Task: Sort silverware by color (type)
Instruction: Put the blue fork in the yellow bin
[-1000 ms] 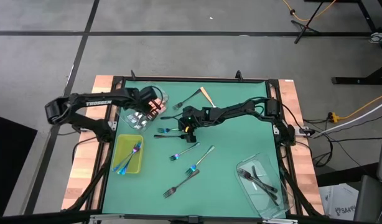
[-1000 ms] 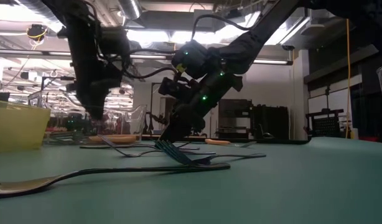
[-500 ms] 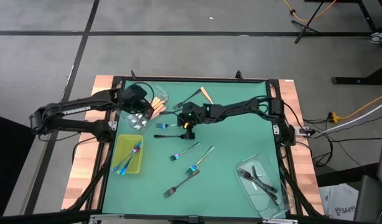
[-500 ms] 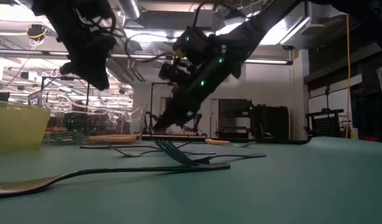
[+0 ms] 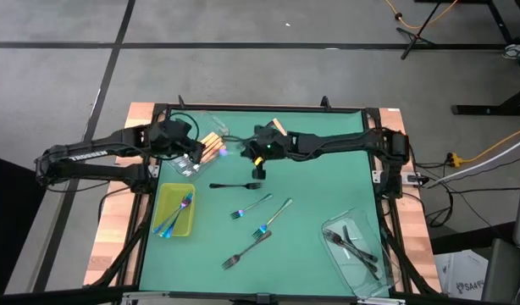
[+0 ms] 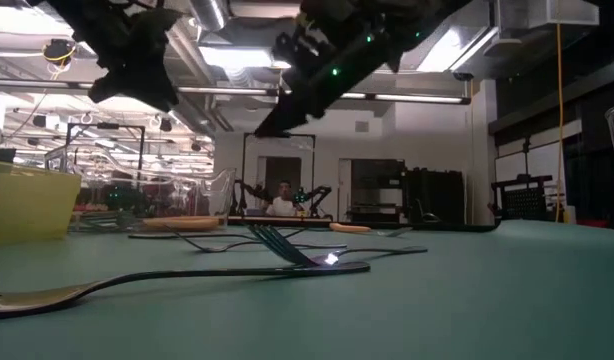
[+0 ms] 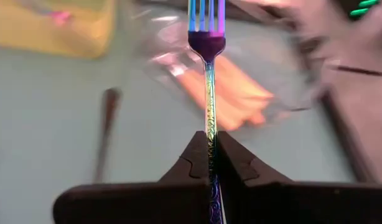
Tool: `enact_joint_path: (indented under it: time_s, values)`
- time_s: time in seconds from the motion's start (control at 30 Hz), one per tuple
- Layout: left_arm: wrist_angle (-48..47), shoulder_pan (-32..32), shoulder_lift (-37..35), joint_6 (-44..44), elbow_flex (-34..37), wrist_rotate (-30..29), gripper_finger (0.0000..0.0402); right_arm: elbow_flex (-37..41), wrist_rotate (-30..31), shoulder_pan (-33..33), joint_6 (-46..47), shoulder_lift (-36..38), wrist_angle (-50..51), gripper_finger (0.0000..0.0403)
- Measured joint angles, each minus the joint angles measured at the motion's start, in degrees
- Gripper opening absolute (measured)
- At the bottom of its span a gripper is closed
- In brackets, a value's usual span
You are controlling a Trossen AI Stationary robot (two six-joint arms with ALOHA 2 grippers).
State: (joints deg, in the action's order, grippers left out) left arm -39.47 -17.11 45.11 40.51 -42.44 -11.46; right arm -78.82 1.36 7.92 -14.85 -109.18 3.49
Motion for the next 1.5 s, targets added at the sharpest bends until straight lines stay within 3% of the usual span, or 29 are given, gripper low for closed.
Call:
enact_joint_path:
  time_s: [0.27, 0.37, 0.7, 0.9, 1.5]
  values:
    - [3.2, 1.9, -1.8, 0.0, 0.0, -1.6, 0.0093, 0.0, 13.4, 0.0, 1.3, 3.0, -2.7, 0.0001]
    - [7.2, 2.4, -1.7, -0.1, 0.0, -2.0, 0.0093, -0.1, 15.3, 0.0, 3.0, 3.0, -6.1, 0.0001]
    - [24.6, 3.7, 1.2, -0.2, 0.0, -6.7, 0.0093, -0.1, 16.0, 0.0, 9.9, 3.0, -18.7, 0.0001]
    - [29.6, 3.7, 3.3, -0.6, 0.0, -7.9, 0.0093, -0.1, 16.0, 0.0, 12.2, 3.0, -23.4, 0.0001]
    - [41.4, 3.7, 11.3, -0.6, 0.0, -12.7, 0.0093, -0.1, 15.5, 0.0, 12.2, 3.0, -24.4, 0.0001]
